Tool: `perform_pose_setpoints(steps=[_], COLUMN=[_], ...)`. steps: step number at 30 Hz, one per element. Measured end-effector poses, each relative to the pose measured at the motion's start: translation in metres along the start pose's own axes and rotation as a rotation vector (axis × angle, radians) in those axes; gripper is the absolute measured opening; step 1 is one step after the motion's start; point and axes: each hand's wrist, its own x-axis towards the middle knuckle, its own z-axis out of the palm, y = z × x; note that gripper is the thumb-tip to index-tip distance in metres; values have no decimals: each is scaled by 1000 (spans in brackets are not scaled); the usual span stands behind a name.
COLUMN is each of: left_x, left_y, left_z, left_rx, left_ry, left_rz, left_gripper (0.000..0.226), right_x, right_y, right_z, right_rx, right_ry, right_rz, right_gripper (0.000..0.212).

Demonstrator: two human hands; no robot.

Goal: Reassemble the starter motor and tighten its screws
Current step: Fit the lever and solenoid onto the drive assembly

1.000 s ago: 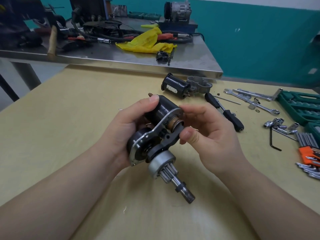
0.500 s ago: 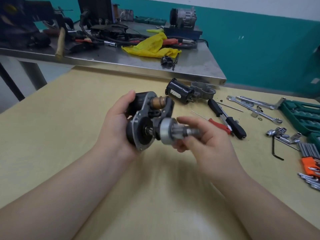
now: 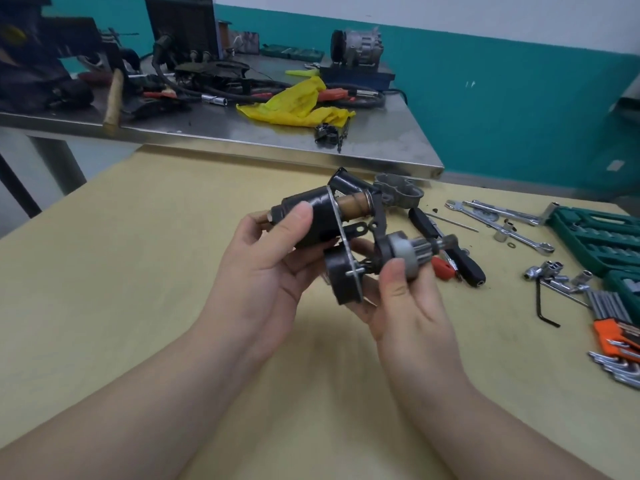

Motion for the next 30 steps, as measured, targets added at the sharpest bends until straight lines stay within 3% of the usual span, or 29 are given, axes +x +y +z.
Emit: perform_pose_setpoints(steps=[3,9,12,16,22,26,30], left_x=[-1,-3,-7,-10,-5,-2,1], left_y=[0,4,1,-9,-16,-19,-20], left_z=[-2,-5,0,2,-5,-7,-3], left_rx=[77,262,256,230,249,230,239], left_ry=[-56,-222,-254,-202,-178,-140,-63], left_rz=[-17,-120,-202,-395,-553,-547,-545], left_gripper=[50,66,54,64,83,67,55], right_x=[5,17,23,24,23,25,27], right_y=[-11,-31,-33,-28,-24,-24,-18], right_z=[-7,-31,-40,-41,-44,-42,-39], right_rx=[53,23,-60,-117,-348,-331,-242], right_ry=[46,87,23,-126,-292,-266,-185], right_rz=[-51,-70,-31,-14,18,49,68], right_gripper=[56,67,56,33,53,56,32])
